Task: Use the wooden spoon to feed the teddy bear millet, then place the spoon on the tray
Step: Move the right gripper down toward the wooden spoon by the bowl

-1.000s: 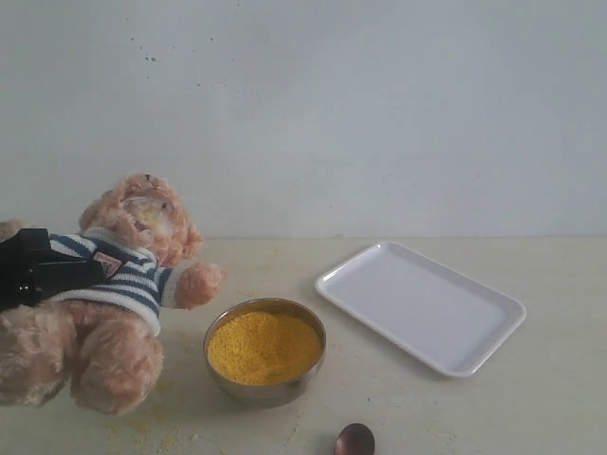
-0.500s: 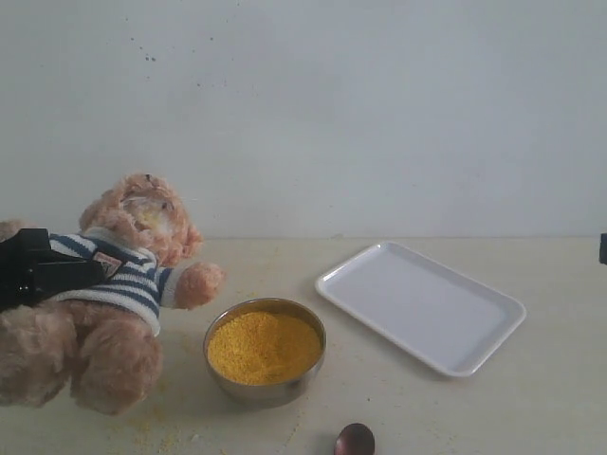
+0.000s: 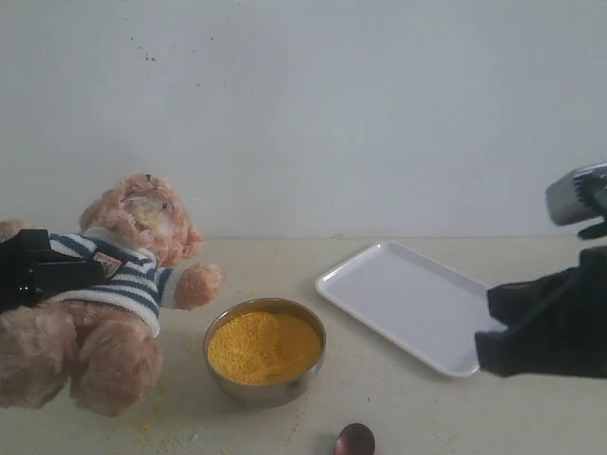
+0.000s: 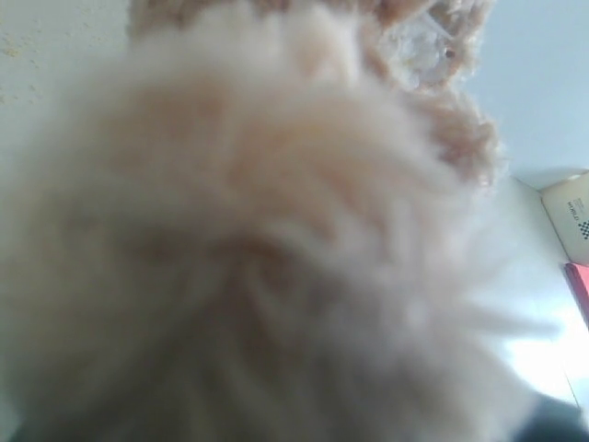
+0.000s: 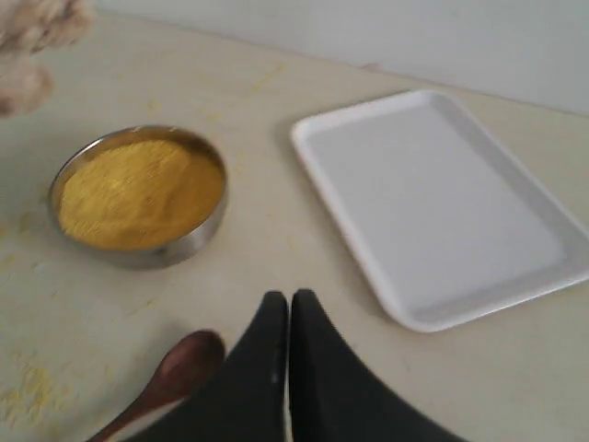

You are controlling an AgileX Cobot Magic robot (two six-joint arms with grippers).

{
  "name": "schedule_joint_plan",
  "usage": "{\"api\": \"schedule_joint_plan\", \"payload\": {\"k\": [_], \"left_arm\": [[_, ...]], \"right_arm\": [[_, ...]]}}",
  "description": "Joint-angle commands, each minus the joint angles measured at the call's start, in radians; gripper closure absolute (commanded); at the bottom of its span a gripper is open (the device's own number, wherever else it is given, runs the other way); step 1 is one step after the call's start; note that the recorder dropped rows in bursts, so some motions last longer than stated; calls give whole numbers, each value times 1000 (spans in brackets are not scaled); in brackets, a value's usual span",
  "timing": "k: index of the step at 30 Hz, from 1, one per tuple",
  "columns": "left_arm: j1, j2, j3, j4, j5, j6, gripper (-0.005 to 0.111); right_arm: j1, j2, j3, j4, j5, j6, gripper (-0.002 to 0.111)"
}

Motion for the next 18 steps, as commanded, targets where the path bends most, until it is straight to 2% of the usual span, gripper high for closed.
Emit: {"api": "schedule_joint_plan", "payload": {"k": [1,7,11,13,15,18], "left_arm": [[3,-11,3,-20,6,9,103],[3,-11,3,-20,6,11,103],[3,-11,3,-20,4,16,103],[3,-11,3,-20,2,18,103],[3,-11,3,-20,0,18,103],[3,-11,3,-20,0,18,103]], "right_arm": [[105,45,0,-9,69,-55,108],[135,163,0,-9,32,-55,108],[205,245,0,-9,-20,-55,104],[241,260,0,-9,-7,-55,91],[281,268,0,-9,7,-55,65],[312,269,0,-9,12,-55,51]]}}
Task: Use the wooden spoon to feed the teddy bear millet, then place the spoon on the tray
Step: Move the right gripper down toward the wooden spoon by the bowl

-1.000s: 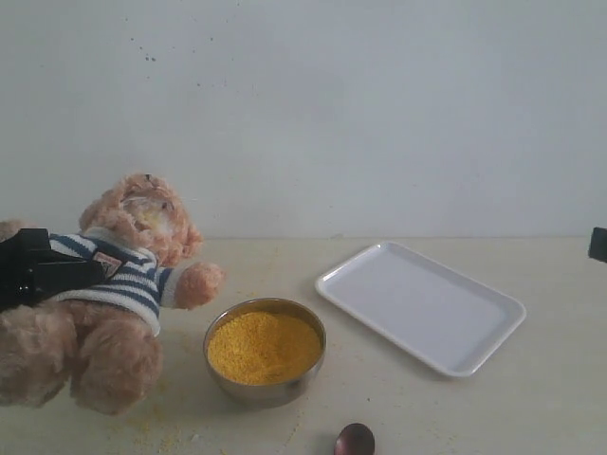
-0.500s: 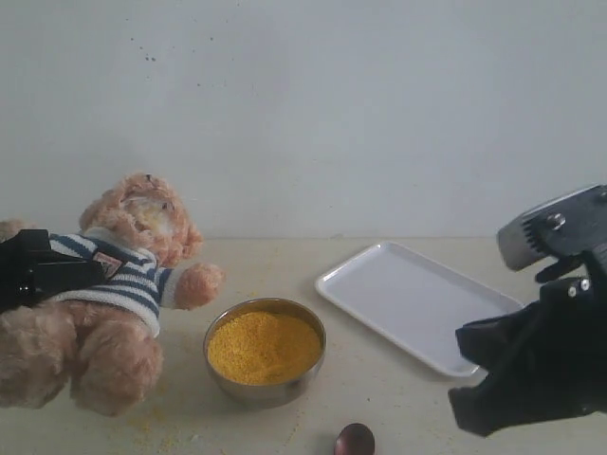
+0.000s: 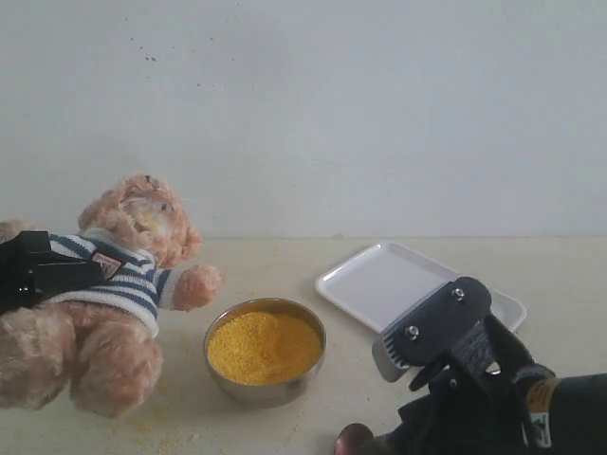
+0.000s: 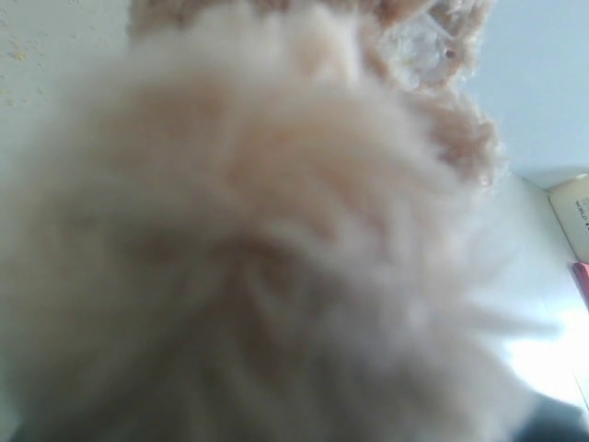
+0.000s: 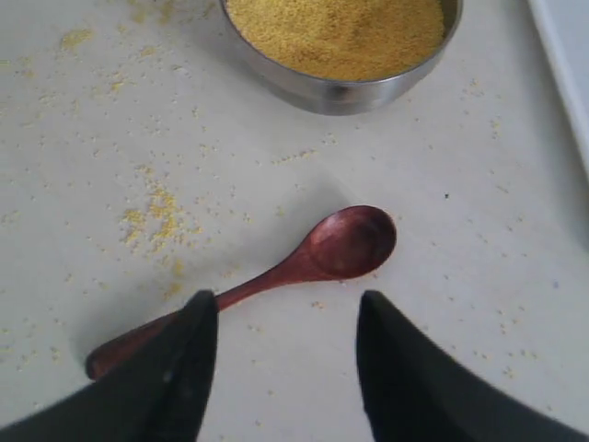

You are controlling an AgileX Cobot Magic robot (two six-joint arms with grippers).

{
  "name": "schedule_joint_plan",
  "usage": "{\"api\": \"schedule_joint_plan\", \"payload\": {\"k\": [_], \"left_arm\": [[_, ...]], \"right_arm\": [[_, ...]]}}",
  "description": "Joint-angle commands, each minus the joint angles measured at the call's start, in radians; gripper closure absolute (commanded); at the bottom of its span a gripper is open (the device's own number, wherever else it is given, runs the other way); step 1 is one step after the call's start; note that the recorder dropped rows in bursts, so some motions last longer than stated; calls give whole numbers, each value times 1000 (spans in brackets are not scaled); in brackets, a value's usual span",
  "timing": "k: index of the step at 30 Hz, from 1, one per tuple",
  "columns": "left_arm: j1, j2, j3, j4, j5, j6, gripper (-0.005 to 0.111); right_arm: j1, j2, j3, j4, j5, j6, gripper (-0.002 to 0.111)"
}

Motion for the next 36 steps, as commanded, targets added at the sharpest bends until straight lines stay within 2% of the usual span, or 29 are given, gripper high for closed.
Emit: {"api": "schedule_joint_plan", "payload": {"k": [1,5,8,10,14,17,21,23,25,28,33,36], "left_arm": [[3,-11,3,-20,11,8,103],[3,-11,3,-20,9,43,103],[3,-11,3,-20,9,47,103],[3,-11,3,-20,9,47,103],[3,-11,3,-20,9,47,103],[3,-11,3,-20,9,47,103],[3,-11,3,-20,9,47,103],[3,-11,3,-20,9,47,103],[3,-11,3,-20,9,47,103],[3,-11,3,-20,9,47,103],[3,-11,3,-20,-14,47,103],[3,-9,3,-20,-31,47,103]], "right_arm": [[42,2,0,-6,7,-5,49],[77,16,-7,-6,-78,46,47],[72,90,-84,-10,-149,14,47],[63,124,-134,-10,-146,-100,47],[20,154,-226,-13,-31,-431,48],[-48,152,-260,-40,31,-484,48],[-199,152,-266,-145,40,-412,49],[-297,152,-266,-191,66,-362,59],[-400,152,-272,-219,130,-288,76],[-537,152,-286,-221,256,-101,109],[-685,152,-301,-220,483,298,107],[-694,152,-301,-131,593,323,107]]}}
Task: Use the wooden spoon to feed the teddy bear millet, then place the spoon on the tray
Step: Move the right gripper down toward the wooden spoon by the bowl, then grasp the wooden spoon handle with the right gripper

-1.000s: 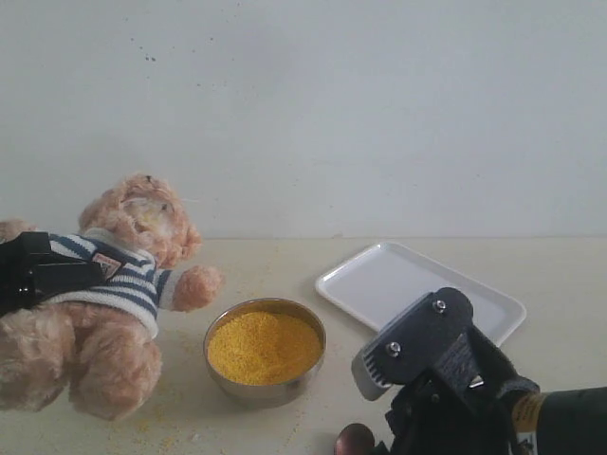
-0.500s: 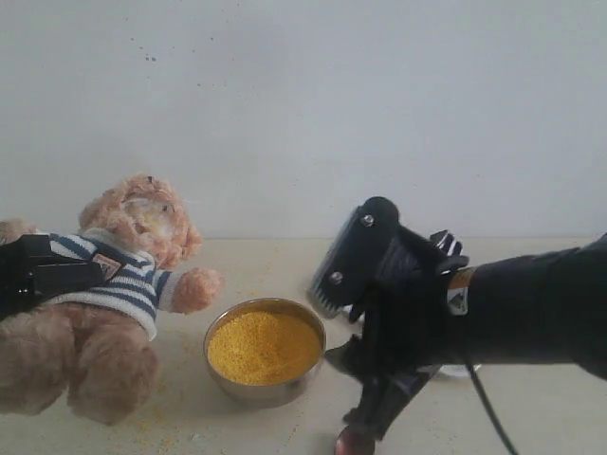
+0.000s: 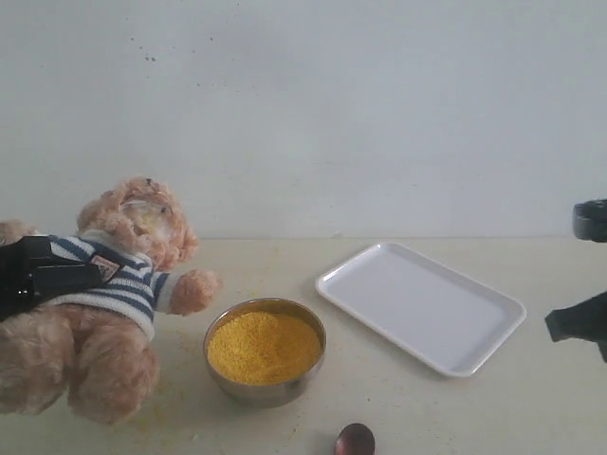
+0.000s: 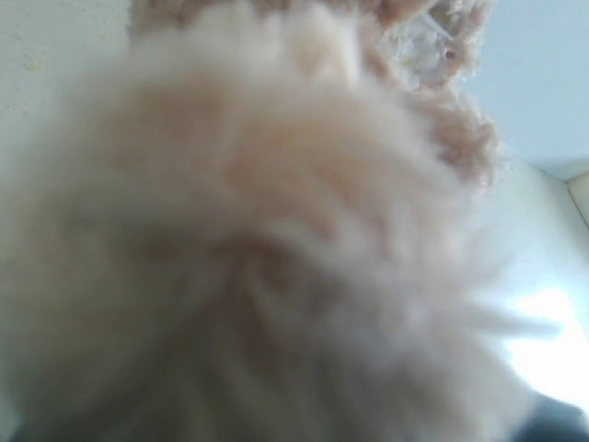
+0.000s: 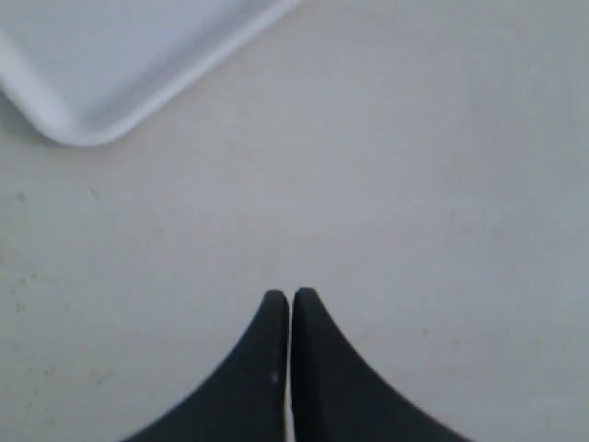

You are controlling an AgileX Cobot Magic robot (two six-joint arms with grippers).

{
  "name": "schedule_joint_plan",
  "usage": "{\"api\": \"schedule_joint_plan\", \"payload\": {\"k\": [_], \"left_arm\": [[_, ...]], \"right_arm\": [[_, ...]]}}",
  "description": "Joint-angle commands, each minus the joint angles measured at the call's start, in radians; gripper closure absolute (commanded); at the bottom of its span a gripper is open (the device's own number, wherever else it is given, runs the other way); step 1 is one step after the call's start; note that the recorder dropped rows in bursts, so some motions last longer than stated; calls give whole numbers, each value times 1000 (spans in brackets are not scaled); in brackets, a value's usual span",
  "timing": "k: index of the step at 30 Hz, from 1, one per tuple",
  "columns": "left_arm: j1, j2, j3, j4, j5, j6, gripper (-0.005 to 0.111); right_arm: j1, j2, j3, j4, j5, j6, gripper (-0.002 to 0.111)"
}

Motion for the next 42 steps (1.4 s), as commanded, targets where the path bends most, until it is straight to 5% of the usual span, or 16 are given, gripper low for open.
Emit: {"api": "schedule_joint_plan", "payload": {"k": [1,5,9,13,17,19,25,30,31,42], "left_arm": [[3,-9,3,-20,-9,6,103],[3,-9,3,-20,-9,6,103],[3,-9,3,-20,-9,6,103],[3,-9,3,-20,-9,6,103],[3,-9,3,-20,-9,6,103],[3,-9,3,-20,-9,6,103],[3,-9,3,-20,-9,6,103],[3,-9,3,-20,-9,6,103],[3,-9,3,-20,-9,6,103],[3,-9,3,-20,-9,6,103]], "right_arm": [[-21,-1,-8,153,173,57,107],[18,-1,-8,475,259,-151,107],[232,-1,-8,631,160,-243,107],[498,24,-8,441,-39,30,108],[764,174,-12,10,-93,533,108],[831,239,-40,-32,-116,563,108],[848,278,-78,-38,-113,563,103],[848,278,-78,7,-74,523,41],[848,278,-78,7,-50,523,37],[848,322,-78,-7,-75,583,37]]}}
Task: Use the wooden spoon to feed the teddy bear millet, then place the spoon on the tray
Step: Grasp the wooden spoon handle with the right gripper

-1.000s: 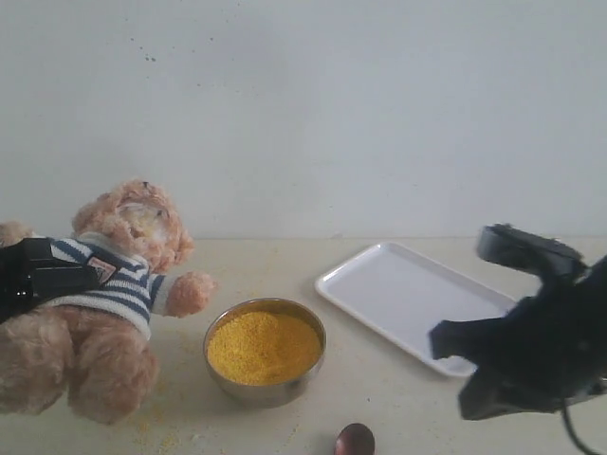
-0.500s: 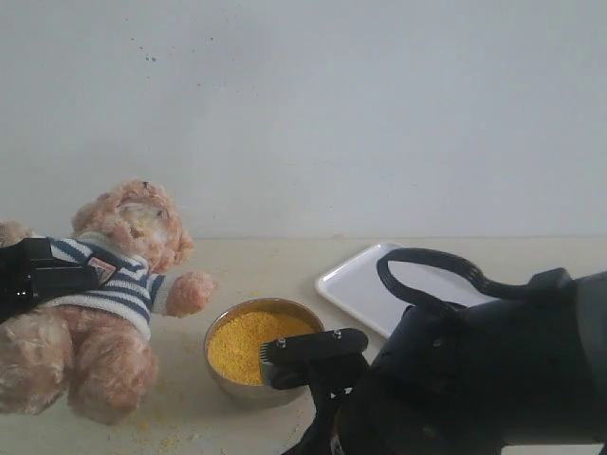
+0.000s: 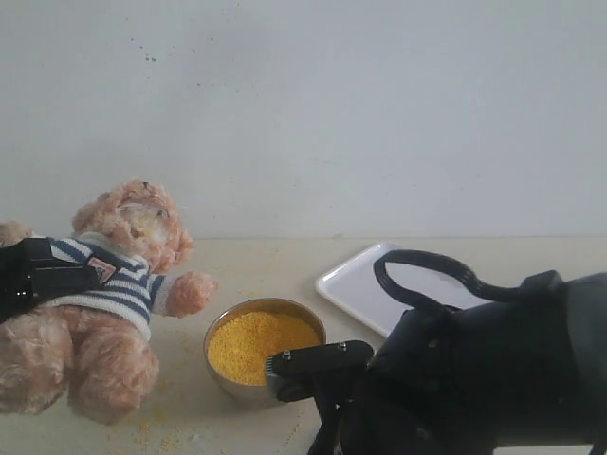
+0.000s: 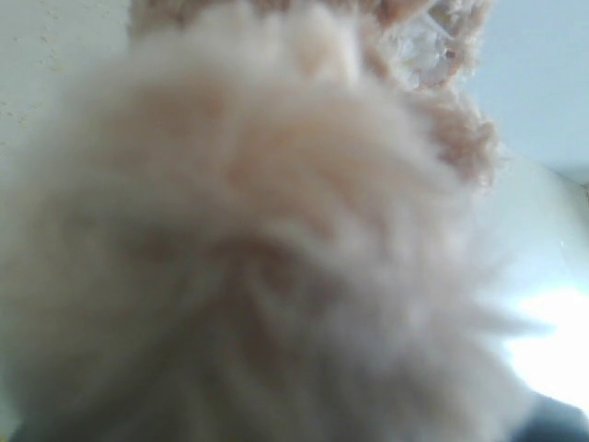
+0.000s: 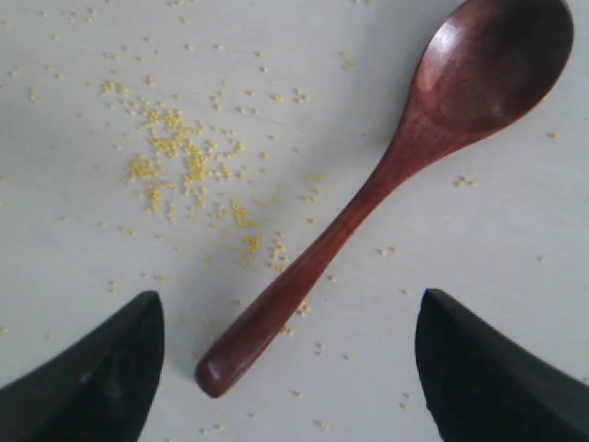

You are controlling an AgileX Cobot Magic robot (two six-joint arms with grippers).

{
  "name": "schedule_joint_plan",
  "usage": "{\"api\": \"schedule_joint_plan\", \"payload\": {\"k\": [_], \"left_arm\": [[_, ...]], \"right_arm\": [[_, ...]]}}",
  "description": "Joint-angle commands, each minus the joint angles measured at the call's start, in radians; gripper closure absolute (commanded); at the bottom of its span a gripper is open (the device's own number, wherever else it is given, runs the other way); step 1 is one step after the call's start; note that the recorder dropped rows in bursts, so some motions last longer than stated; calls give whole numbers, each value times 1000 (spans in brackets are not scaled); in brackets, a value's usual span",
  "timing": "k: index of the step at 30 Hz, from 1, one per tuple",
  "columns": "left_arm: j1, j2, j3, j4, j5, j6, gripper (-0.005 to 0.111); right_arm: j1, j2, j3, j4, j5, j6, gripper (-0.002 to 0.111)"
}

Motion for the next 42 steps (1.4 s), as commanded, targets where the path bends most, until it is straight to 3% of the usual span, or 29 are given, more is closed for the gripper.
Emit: {"api": "schedule_joint_plan", "payload": {"k": [1,5,12,27,29,35,42], "left_arm": [[3,-9,3,-20,16,6,103],[3,-9,3,-20,16,6,103],[3,-9,3,-20,16,6,103],[3,-9,3,-20,16,6,103],[3,-9,3,-20,16,6,103],[3,-9,3,-20,16,6,103],[3,-9,3,-20,16,6,103]], "right_arm": [[1,37,-4,-8,-18,25,37],[1,65,-4,-13,-22,25,40],[1,86,-4,-17,-51,25,59],[1,126,-4,-15,-63,32,60],[1,126,-4,-15,-61,43,67],[1,126,-4,-15,-52,51,107],[1,126,-4,-24,-26,51,108]]}}
